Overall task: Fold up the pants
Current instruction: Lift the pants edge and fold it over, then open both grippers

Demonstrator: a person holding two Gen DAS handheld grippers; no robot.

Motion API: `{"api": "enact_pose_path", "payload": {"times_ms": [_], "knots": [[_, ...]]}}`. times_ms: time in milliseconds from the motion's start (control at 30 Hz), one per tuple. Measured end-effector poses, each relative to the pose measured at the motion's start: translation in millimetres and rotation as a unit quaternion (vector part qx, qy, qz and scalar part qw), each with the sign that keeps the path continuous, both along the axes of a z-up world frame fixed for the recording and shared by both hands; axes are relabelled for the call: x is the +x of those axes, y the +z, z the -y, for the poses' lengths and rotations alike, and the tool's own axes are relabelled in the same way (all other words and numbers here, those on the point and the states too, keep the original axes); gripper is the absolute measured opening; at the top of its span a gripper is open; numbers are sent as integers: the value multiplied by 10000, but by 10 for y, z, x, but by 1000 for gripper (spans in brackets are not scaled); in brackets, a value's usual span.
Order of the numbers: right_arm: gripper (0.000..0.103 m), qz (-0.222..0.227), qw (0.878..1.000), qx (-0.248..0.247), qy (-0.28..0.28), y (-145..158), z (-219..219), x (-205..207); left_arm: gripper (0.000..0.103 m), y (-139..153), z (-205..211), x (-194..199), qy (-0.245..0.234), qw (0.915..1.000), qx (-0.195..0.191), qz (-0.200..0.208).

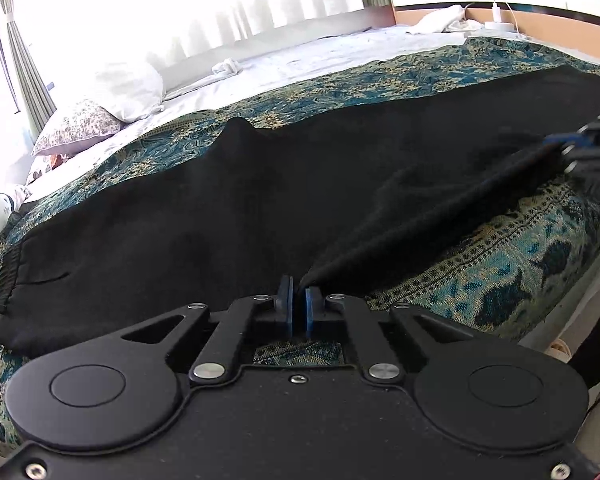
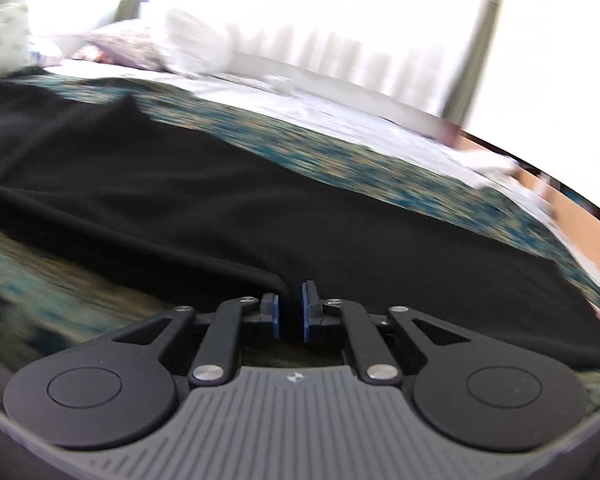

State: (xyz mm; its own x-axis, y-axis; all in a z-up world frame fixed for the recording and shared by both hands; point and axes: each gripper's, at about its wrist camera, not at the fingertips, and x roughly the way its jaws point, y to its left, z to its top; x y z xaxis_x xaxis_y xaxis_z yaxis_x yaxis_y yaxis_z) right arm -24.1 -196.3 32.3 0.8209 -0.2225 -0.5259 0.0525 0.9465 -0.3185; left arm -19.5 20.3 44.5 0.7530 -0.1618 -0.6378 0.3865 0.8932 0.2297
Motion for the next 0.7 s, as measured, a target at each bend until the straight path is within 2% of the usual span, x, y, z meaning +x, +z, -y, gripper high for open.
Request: {"api": "enact_pose_path", "payload": {"times_ms": [67,267,467,567,633,700], "knots": [[27,27,9993,47,-360,38,311,-15,8,3,4,10,3,10000,17,-33],[30,211,9871,213,-1573,121,1261,-55,9,12,39,45,36,9999,123,-97],[38,561,9589,450,-2746,197,2132,-210,10,3,119,38,72,9994,337,-75],[40,726,9430,666,-3179,226,2516,-277,9,5,138,56,134,9992,355,-94],[41,935,9368,884,-3252,251,2698,-350,11,13,150,63,165,9991,376,-88],[68,1045,9282,722,-3496,273,2766,-384,12,27,163,65,252,9989,372,-110]]}}
